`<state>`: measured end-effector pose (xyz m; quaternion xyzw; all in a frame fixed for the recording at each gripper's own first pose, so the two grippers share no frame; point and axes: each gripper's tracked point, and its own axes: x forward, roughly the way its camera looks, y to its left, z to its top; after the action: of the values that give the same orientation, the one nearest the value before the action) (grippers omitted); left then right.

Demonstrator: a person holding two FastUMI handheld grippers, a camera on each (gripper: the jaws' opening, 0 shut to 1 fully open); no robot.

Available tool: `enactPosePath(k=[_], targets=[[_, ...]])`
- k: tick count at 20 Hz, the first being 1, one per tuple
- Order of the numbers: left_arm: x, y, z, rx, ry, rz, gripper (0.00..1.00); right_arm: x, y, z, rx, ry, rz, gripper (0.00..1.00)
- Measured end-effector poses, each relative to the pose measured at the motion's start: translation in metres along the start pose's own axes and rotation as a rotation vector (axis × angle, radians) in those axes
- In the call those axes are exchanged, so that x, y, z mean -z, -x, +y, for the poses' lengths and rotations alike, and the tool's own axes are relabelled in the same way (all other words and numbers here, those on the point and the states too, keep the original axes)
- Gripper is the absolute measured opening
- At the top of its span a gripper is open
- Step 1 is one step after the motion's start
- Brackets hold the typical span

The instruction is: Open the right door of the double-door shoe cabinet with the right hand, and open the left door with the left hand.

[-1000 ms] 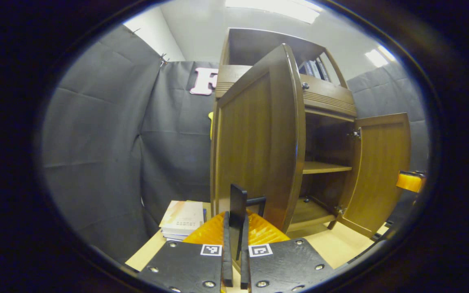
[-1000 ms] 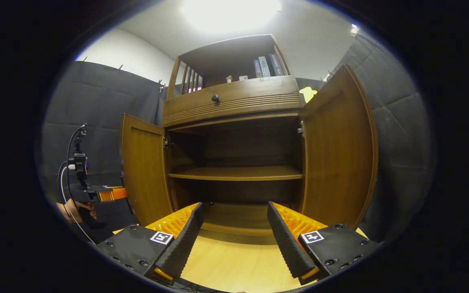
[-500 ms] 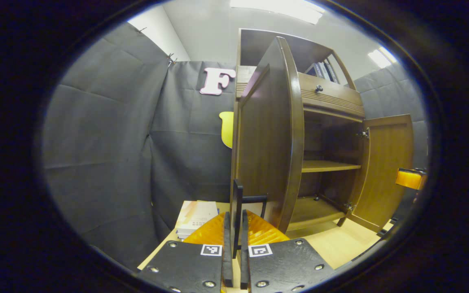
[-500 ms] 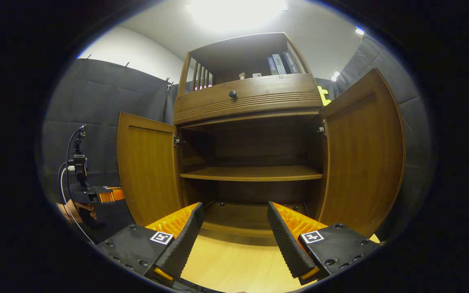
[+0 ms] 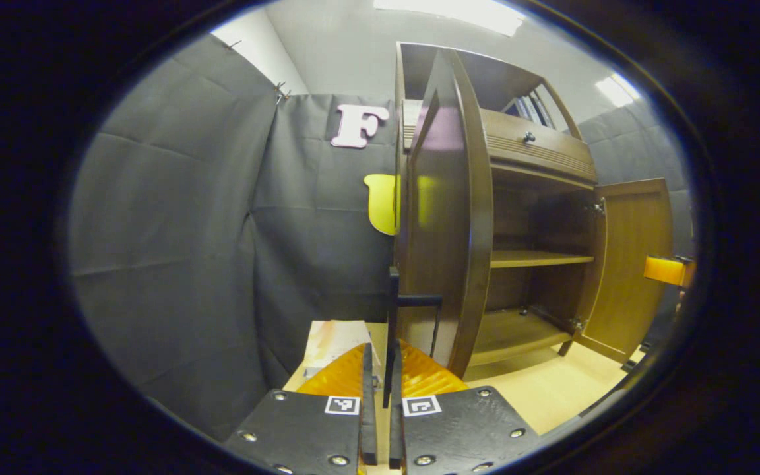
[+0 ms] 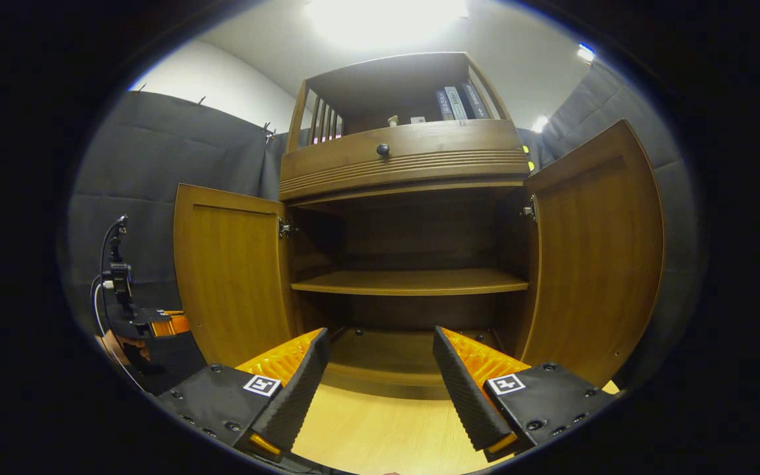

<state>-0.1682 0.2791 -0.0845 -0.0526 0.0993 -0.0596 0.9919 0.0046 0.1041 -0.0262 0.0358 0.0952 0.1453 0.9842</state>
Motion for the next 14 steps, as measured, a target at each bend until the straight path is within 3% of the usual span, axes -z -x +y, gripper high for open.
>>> enactPosePath(k=[2, 3, 8, 9, 10, 13, 14], targets=[[-0.007, 0.013, 0.010, -0.029, -0.028, -0.017, 0.09, -0.006, 0.002, 0.000, 0.007, -0.002, -0.019, 0.93], [-0.011, 0.022, 0.009, -0.036, -0.030, -0.027, 0.10, -0.009, 0.004, 0.000, 0.006, -0.002, -0.028, 0.98], [-0.030, 0.066, -0.006, -0.089, -0.093, -0.069, 0.08, -0.014, 0.040, -0.019, 0.011, 0.056, -0.047, 0.98], [-0.035, 0.074, -0.017, -0.089, -0.089, -0.079, 0.09, -0.017, 0.049, -0.025, 0.016, 0.065, -0.053, 0.94], [-0.039, 0.083, -0.029, -0.082, -0.073, -0.086, 0.10, -0.020, 0.059, -0.034, 0.026, 0.074, -0.059, 0.98], [-0.055, 0.103, -0.058, -0.074, -0.031, -0.107, 0.09, -0.022, 0.085, -0.051, 0.049, 0.086, -0.061, 0.94], [-0.061, 0.109, -0.066, -0.068, -0.031, -0.122, 0.09, -0.023, 0.092, -0.057, 0.060, 0.086, -0.066, 0.98]])
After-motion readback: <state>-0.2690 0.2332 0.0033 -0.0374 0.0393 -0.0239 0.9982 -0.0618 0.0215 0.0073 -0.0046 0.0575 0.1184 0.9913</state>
